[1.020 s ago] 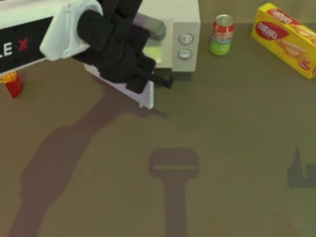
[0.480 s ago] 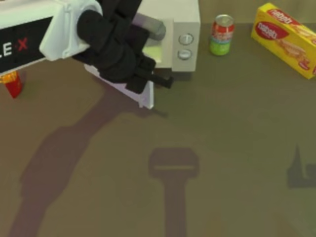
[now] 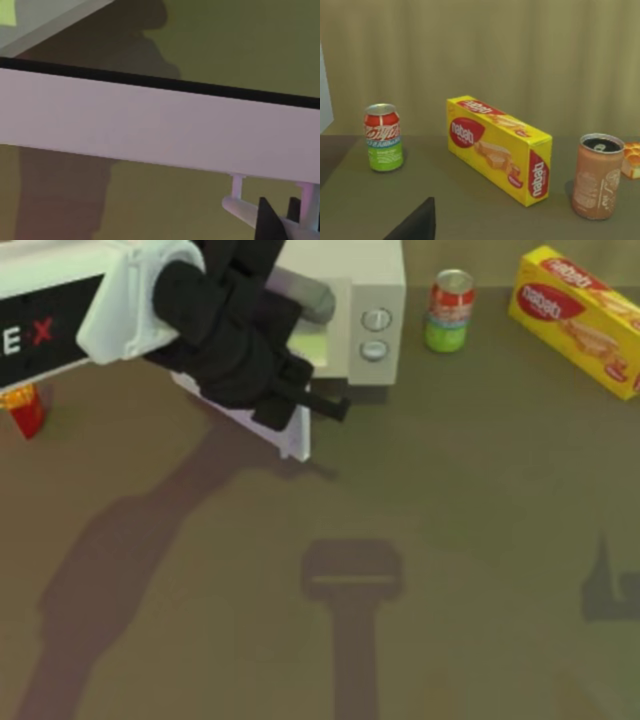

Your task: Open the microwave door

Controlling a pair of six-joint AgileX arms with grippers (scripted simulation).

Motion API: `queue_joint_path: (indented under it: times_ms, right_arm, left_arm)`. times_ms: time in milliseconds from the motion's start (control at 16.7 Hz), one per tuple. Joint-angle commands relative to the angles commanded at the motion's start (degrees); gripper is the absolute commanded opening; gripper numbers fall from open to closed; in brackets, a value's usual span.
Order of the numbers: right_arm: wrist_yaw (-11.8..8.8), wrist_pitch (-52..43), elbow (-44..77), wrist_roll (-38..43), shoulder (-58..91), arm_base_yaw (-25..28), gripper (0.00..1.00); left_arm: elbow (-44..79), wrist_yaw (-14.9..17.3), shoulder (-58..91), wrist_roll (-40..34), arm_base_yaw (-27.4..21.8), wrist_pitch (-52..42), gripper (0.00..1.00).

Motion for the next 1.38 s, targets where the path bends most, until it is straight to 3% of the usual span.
queue_joint_path:
  times_ms: [360, 1380]
  right_arm:
    - [0.0, 0.0, 0.0, 0.0, 0.0, 0.0, 1.00]
    - [0.0, 0.0, 0.0, 0.0, 0.0, 0.0, 1.00]
  left_arm:
    - [-3.2, 3.1, -2.8, 6.2, 2.4, 0.3, 0.00]
    - [-3.3, 3.2, -2.8, 6.3, 2.4, 0.3, 0.00]
